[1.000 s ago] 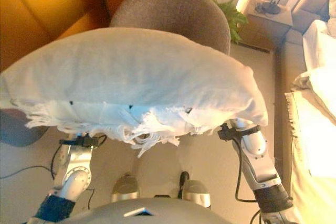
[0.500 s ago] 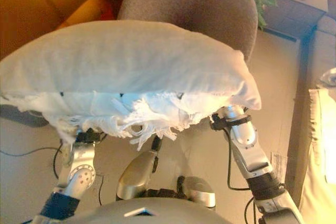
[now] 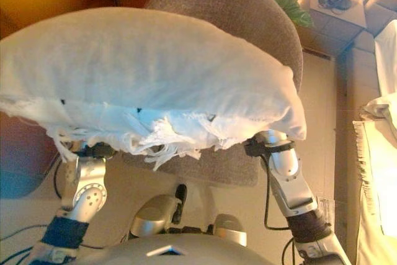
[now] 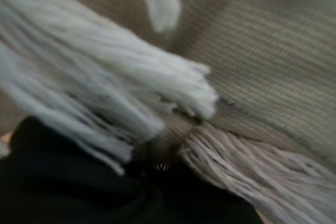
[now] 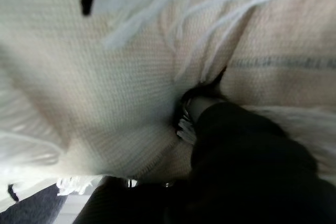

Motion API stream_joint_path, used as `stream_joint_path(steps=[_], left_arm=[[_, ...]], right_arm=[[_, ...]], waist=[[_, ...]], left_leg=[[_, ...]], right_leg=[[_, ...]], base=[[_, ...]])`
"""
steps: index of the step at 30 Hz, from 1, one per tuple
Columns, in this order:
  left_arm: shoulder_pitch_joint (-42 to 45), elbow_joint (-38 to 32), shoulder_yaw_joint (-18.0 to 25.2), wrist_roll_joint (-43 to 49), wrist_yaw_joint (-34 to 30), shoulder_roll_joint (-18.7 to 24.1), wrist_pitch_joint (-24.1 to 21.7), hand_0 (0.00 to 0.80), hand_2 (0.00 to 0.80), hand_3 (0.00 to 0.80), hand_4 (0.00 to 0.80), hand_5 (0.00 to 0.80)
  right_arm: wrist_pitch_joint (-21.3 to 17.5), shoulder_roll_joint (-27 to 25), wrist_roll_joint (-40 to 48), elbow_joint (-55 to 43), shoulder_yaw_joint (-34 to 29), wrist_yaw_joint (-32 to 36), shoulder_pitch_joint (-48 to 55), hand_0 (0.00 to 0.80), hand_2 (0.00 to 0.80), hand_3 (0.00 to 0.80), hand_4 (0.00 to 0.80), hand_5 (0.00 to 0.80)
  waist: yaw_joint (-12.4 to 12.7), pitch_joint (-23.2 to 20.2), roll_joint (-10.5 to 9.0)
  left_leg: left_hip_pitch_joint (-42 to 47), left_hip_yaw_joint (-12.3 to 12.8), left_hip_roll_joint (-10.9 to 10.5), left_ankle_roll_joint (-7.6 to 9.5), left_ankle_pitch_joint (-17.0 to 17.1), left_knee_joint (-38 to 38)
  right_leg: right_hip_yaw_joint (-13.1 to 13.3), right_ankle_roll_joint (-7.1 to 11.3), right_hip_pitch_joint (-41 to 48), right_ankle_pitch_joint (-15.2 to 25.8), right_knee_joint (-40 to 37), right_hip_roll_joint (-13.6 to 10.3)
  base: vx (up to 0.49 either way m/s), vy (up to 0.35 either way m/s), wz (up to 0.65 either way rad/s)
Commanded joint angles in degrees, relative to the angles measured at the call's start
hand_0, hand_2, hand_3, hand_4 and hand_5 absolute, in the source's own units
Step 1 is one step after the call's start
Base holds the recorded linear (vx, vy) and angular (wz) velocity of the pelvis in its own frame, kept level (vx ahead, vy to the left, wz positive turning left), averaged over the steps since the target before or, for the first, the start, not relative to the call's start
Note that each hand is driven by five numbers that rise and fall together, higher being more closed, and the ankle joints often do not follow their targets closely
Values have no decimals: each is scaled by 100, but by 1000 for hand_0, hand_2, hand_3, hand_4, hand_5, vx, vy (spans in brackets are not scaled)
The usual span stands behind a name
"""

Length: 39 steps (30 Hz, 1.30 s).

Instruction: Pick up the cushion and take it to the sofa

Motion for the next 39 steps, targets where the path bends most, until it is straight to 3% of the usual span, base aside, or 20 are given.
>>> stream_joint_path(steps=[1,3,7,11,15,19,20,26,29,33,39], left_arm=[[-309,-722,-275,524,-499,-84,-159,800,800,800,800,800],[-390,-700,-282,555,-536,-106,-192,800,800,800,800,800],[-318,-654,-307,509,-412,-199,-77,800,800,800,800,800],[26,-649,-330,618,-528,-220,-164,800,800,800,800,800],[168,-530,-250,488,-695,-236,-245,800,800,800,800,800],[202,-344,-310,554,-583,-311,29,800,800,800,800,800],[80,-52,-419,620,-365,-348,130,800,800,800,800,800],[-212,729,-670,1116,29,-485,411,800,800,800,800,800],[-432,1175,-822,1267,-71,-504,407,800,800,800,800,800],[-1978,2676,-1272,1540,80,-619,159,800,800,800,800,800],[-3872,4421,-1404,1716,523,-852,17,800,800,800,800,800]], right_arm=[[-714,-137,98,-309,207,485,-256,800,800,800,800,800],[-745,-248,157,-187,196,469,-400,800,800,800,800,800],[-461,-239,308,-66,88,482,-468,800,800,800,800,800],[-391,-352,271,-238,140,521,-183,800,800,800,800,800],[-461,-360,221,-32,133,637,-29,800,800,800,800,800],[-292,-262,313,224,108,580,75,800,800,800,800,800],[-217,-205,385,405,130,584,70,800,800,800,800,800],[209,-75,454,1064,244,491,71,800,800,800,800,800],[-16,60,573,1683,391,581,-49,800,800,800,800,800],[-210,223,645,3210,889,327,-1456,800,800,800,800,800],[17,614,879,4587,1208,-254,-3431,800,800,800,800,800]], waist=[[-247,-442,215],[-404,-427,235],[-399,-556,151],[-381,-567,32],[-381,-424,19],[-411,-432,111],[-440,-458,158],[-510,-632,160],[-502,-600,132],[-511,-147,64],[-650,456,62]], left_leg=[[-32,-404,176,-522,-5,-265],[243,-412,325,-552,-217,-349],[465,-410,450,-621,-369,-422],[78,-356,579,-784,-198,550],[-403,-395,564,-767,-116,1358],[-76,-245,683,-816,-37,199],[-43,-248,718,-882,109,-53],[358,-209,706,-876,-110,-570],[357,-160,733,-869,-193,-544],[-106,-118,726,-857,-213,-390],[-489,-48,630,-804,-135,-527]], right_leg=[[-180,-235,151,1550,-1659,230],[298,-172,-33,1788,-1933,176],[258,-221,277,1867,-2386,157],[200,-367,469,1883,-2565,187],[185,-494,475,1763,-2398,237],[39,-435,614,1722,-2484,241],[11,-416,692,1705,-2566,226],[-124,-298,723,1760,-2700,79],[-66,-254,625,1788,-2700,64],[43,-156,85,1991,-2687,-33],[208,-57,-449,2157,-2668,-100]], base=[[222,-102,4],[242,-157,23],[256,-220,37],[140,-190,18],[66,-86,0],[128,66,7],[131,120,25],[167,123,10],[94,40,5],[-157,15,-2],[-151,21,-8]])
